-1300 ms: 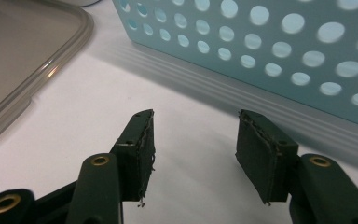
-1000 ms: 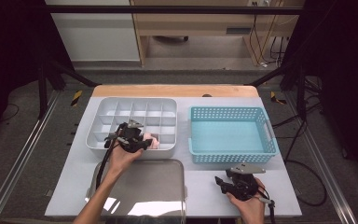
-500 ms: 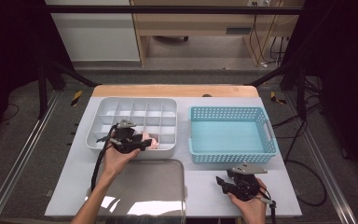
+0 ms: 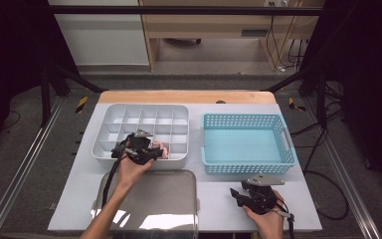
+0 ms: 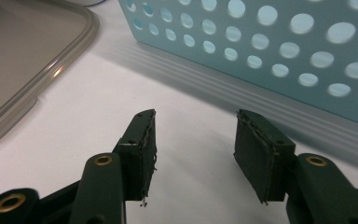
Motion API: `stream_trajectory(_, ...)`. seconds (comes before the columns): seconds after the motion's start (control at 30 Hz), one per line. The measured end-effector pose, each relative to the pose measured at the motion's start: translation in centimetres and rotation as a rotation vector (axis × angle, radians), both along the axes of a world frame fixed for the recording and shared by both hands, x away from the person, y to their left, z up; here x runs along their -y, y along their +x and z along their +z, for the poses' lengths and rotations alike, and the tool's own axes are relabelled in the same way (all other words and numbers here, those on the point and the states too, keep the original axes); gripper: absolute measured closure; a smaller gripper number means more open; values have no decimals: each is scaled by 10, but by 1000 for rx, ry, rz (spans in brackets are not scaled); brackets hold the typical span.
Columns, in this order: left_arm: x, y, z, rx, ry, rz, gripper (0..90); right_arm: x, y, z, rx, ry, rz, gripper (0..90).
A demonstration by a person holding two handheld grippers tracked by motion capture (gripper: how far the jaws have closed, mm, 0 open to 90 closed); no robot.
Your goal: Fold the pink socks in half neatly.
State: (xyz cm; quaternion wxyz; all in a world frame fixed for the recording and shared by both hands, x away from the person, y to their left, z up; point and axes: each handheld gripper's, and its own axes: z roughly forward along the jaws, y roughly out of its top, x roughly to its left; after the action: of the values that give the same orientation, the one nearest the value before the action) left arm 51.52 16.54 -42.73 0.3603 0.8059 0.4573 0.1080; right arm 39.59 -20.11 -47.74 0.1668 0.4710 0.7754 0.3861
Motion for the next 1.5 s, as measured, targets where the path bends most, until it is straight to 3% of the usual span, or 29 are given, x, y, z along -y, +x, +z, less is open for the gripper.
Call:
stream_trajectory(0.03,2,1,-3,8,14,7,812,0,0,0,0,0,2,485)
stream_trajectory(0.1,1,2,-5,-3,-4,17,810,0,0,0,0,-1,4,485)
stream_trajectory(0.2,-1,-1,-5,19,-14,22,793,0,-1,0,3,0,4,485)
stream_trajectory(0.33,-8,-7,0,58,-46,36,674,0,0,0,0,0,5,485)
stream_trajectory(0.4,-13,-10,5,89,-69,47,615,-1,-1,0,0,0,6,484)
stream_trajectory(0.5,-17,-13,14,156,-92,71,605,-1,0,0,3,-4,5,485)
stream_trajectory(0.6,-13,-10,19,201,-73,73,627,-2,0,0,-1,-5,2,488)
stream_trajectory(0.7,-7,-3,19,210,-33,64,628,-1,0,0,3,-6,6,489)
stream_trajectory(0.83,-1,6,10,174,31,64,641,-1,-1,0,3,-7,6,491)
stream_trajectory(0.87,-1,7,8,161,40,62,697,0,-1,0,5,-8,7,492)
stream_trajectory(0.93,-2,9,1,127,26,60,762,0,-1,0,4,-7,7,494)
stream_trajectory(1.03,-4,11,-2,125,7,58,809,0,-1,0,4,-9,9,496)
stream_trajectory(1.13,-1,12,-3,130,31,48,821,-2,0,0,3,-10,11,499)
stream_trajectory(1.2,1,13,-4,122,49,42,820,-2,0,0,4,-13,14,500)
stream_trajectory(1.3,-2,16,-4,92,22,39,815,-3,0,-1,3,-13,16,501)
stream_trajectory(1.37,-2,15,-4,94,18,31,797,-3,0,-1,1,-13,17,501)
stream_trajectory(1.5,-5,10,1,89,-12,38,659,-2,0,0,3,-4,13,501)
